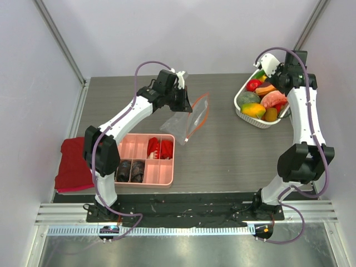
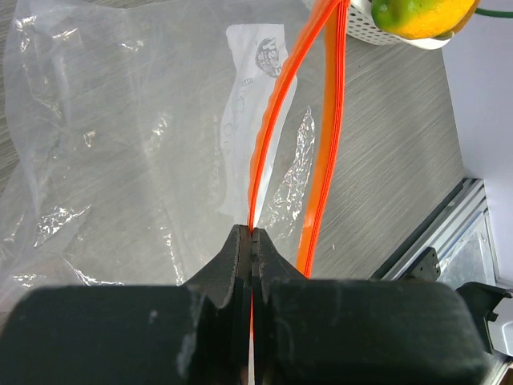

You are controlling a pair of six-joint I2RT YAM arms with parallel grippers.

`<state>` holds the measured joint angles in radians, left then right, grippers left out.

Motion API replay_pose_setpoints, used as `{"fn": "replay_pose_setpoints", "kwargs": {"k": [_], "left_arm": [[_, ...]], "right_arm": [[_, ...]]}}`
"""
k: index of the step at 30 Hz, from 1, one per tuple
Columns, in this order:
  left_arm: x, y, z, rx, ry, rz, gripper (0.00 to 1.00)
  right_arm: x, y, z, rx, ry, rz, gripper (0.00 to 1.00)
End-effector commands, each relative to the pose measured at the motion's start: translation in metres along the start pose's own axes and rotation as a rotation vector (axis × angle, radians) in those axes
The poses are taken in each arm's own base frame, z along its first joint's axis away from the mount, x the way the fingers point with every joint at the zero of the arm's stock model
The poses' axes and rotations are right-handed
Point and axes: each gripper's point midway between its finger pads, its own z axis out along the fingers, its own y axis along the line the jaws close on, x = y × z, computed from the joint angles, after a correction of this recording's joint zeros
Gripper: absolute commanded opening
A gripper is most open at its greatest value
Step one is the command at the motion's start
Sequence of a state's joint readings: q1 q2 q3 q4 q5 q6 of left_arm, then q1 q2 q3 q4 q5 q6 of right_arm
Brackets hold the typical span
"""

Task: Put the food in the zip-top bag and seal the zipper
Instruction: Pick up the fake vegetable from the bin.

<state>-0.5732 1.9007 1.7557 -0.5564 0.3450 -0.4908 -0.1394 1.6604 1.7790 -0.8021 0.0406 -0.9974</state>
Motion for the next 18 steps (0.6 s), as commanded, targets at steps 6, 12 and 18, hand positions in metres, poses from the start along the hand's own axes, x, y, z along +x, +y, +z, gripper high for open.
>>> {"fn": "replay_pose_setpoints", "kwargs": {"k": [6,12,18], "left_arm": [[-0.011,-0.007,-0.001,0.043,-0.04,0.015,0.0],[-0.011,-0.007,0.0,0.046,-0.042,0.013,0.0],[-0.011,-0.007,0.001,0.049,-0.04,0.013,0.0]], "right_arm": [[-0.014,-0.037,-0.044,0.129,-0.049,-0.071,0.01],[-0.023,-0.045,-0.06,0.159,-0.087,-0.071,0.01],[-0.04,-0.049,-0.075,0.18,-0.154,-0.065,0.01]]}}
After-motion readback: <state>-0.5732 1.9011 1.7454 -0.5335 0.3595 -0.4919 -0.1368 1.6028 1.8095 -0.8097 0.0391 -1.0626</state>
